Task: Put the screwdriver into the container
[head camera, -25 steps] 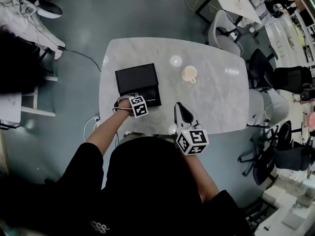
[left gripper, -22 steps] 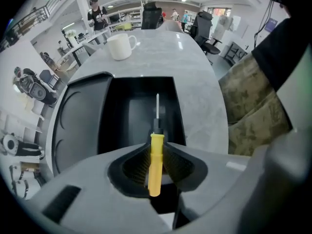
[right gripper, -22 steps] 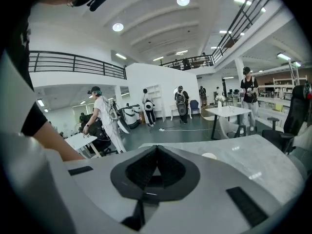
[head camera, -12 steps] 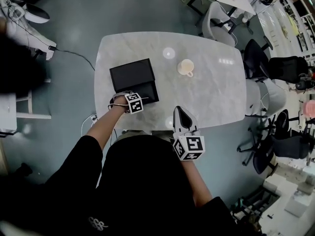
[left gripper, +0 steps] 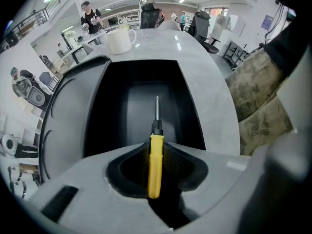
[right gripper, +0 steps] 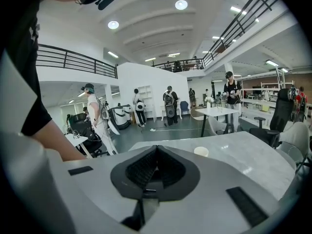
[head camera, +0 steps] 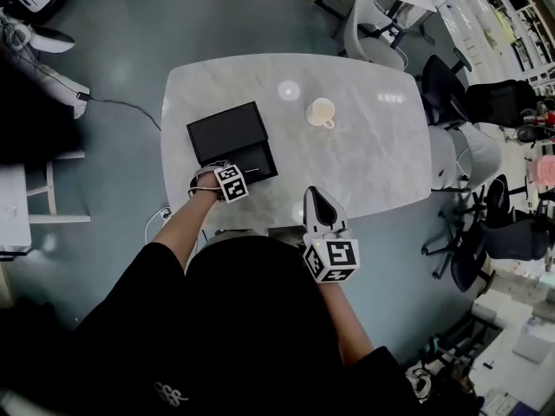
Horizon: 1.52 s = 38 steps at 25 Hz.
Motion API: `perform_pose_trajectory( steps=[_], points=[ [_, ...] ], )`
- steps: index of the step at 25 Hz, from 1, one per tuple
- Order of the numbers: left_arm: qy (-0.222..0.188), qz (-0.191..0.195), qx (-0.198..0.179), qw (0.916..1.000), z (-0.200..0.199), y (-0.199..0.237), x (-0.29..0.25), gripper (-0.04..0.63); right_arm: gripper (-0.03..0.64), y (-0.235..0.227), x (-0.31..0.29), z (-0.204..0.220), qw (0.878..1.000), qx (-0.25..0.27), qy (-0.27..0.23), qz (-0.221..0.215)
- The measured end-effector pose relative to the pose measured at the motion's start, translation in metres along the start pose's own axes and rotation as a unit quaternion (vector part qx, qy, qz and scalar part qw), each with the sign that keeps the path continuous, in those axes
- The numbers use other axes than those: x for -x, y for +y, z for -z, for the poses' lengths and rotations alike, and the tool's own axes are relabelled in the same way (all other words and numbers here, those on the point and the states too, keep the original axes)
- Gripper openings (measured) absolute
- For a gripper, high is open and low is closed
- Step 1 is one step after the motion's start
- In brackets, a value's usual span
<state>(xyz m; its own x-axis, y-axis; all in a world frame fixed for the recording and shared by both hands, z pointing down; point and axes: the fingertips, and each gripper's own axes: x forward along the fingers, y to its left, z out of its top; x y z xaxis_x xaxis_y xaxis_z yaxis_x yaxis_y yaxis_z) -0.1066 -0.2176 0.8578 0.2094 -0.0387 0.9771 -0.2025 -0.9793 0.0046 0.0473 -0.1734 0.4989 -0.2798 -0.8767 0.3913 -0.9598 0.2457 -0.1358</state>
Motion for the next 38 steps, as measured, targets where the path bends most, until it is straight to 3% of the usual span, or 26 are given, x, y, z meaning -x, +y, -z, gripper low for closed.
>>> perform_pose_trajectory(
  steps=[6, 12, 17, 20, 25, 29, 32, 35, 37, 38],
  points=[
    [-0.024, -0.001, 0.014, 0.9996, -0.001, -0.001, 0.010, 0.130, 0.008, 0.005, 0.002, 0.002, 1.000, -0.003, 0.002, -0.001],
    [-0.066, -0.004, 0.059, 0.9961, -0.005, -0.003, 0.029, 0.133, 0.008, 0.022, -0.004, 0.000, 1.000, 0.002, 0.000, -0.024],
    [-0.108, -0.013, 0.099, 0.9891, -0.008, 0.002, 0.054, 0.133, 0.008, 0.038, -0.014, 0.002, 0.999, 0.004, 0.004, -0.049],
    [-0.149, -0.019, 0.128, 0.9804, -0.008, 0.004, 0.077, 0.133, 0.008, 0.051, -0.020, 0.003, 0.998, 0.007, 0.004, -0.064],
    [-0.253, -0.025, 0.227, 0.9400, -0.007, -0.001, 0.141, 0.133, 0.008, 0.063, -0.022, 0.003, 0.996, 0.015, 0.002, -0.083],
    [-0.325, -0.046, 0.269, 0.9054, 0.004, -0.015, 0.197, 0.133, 0.008, 0.070, -0.027, 0.003, 0.996, 0.015, 0.000, -0.083],
    [-0.395, -0.062, 0.301, 0.8659, 0.010, -0.025, 0.245, 0.122, 0.008, 0.081, -0.029, 0.004, 0.996, 0.023, -0.002, -0.090],
    [-0.456, -0.089, 0.331, 0.8214, 0.016, -0.034, 0.289, 0.086, 0.008, 0.088, -0.031, 0.006, 0.995, 0.027, -0.001, -0.100],
    [-0.488, -0.109, 0.349, 0.7927, 0.015, -0.039, 0.313, 0.057, 0.008, 0.087, -0.032, 0.005, 0.994, 0.028, -0.002, -0.105],
    [-0.495, -0.120, 0.358, 0.7823, 0.014, -0.042, 0.321, 0.047, 0.008, 0.085, -0.032, 0.003, 0.994, 0.028, -0.004, -0.107]
  ],
)
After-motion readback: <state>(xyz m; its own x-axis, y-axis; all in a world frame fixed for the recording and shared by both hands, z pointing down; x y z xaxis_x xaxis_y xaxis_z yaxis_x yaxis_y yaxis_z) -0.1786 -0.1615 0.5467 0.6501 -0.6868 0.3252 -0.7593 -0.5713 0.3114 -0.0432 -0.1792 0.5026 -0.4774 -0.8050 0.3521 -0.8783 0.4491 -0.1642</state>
